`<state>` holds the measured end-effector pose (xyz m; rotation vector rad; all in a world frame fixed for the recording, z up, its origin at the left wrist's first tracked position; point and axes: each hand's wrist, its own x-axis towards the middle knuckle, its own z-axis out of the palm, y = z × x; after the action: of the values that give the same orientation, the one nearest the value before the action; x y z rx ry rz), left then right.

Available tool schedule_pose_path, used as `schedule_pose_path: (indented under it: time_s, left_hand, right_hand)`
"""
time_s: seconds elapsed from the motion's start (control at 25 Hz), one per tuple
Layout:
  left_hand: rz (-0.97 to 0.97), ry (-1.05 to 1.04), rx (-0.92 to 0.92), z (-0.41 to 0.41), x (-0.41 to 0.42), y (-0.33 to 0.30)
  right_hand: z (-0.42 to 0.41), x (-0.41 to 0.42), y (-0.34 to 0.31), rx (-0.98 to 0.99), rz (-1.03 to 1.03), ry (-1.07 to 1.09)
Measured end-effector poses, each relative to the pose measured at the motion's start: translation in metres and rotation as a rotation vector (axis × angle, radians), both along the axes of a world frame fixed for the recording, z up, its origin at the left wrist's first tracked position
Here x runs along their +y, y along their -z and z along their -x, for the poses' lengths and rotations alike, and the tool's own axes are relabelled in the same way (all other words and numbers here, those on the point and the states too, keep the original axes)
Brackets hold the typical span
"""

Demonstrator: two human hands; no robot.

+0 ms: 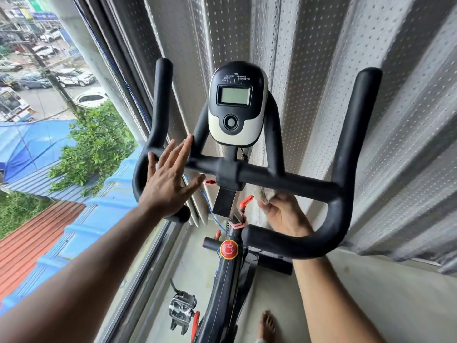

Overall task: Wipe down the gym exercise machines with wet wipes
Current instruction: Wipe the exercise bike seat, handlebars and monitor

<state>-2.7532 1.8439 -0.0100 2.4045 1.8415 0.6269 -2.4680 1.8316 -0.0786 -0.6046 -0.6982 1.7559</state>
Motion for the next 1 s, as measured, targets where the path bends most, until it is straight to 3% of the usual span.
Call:
schedule_pose_path:
  time_s: [0.08, 0.16, 0.32, 0.48, 0.56, 0.64, 0.76, 0.84, 1.0]
  left_hand:
    - [-0.004, -0.024, 0.002, 0.0, 0.002, 0.0]
    - [-0.013, -0.012, -0.026, 0.0, 0.0, 0.001]
    - [-0.029, 0.015, -0.031, 0.0, 0.0, -0.001]
    - [-0.017, 0.011, -0.031, -0.002, -0.004, -0.002]
    - [-0.014, 0.008, -0.033, 0.0, -0.003, -0.002]
    - [-0.014, 0.013, -0.027, 0.001, -0.003, 0.0]
    - [-0.057, 0.056, 0.006, 0.002, -0.004, 0.0]
    - [-0.133, 0.112, 0.042, 0.003, -0.003, 0.001]
    - [-0.093, 0.236, 0.089, 0.007, 0.008, 0.006]
  right_hand:
    - [0.007, -0.029, 0.023, 0.032, 0.199, -0.167]
    - [0.02, -0.072, 0.035, -0.155, 0.236, -0.256]
    - [0.046, -0.126, 0.018, -0.674, -0.098, -0.089]
    - [0.048, -0.138, -0.019, -0.945, -0.337, -0.177]
    - [0.05, -0.143, -0.045, -0.951, -0.444, -0.127]
    - [0.04, -0.132, -0.074, -1.038, -0.612, 0.101]
    - [0.003, -0.088, -0.106, -1.347, -0.904, 0.569]
    - [-0.02, -0.051, -0.117, -1.563, -1.072, 0.715]
    - [-0.027, -0.005, -0.115, -1.852, -1.224, 0.493]
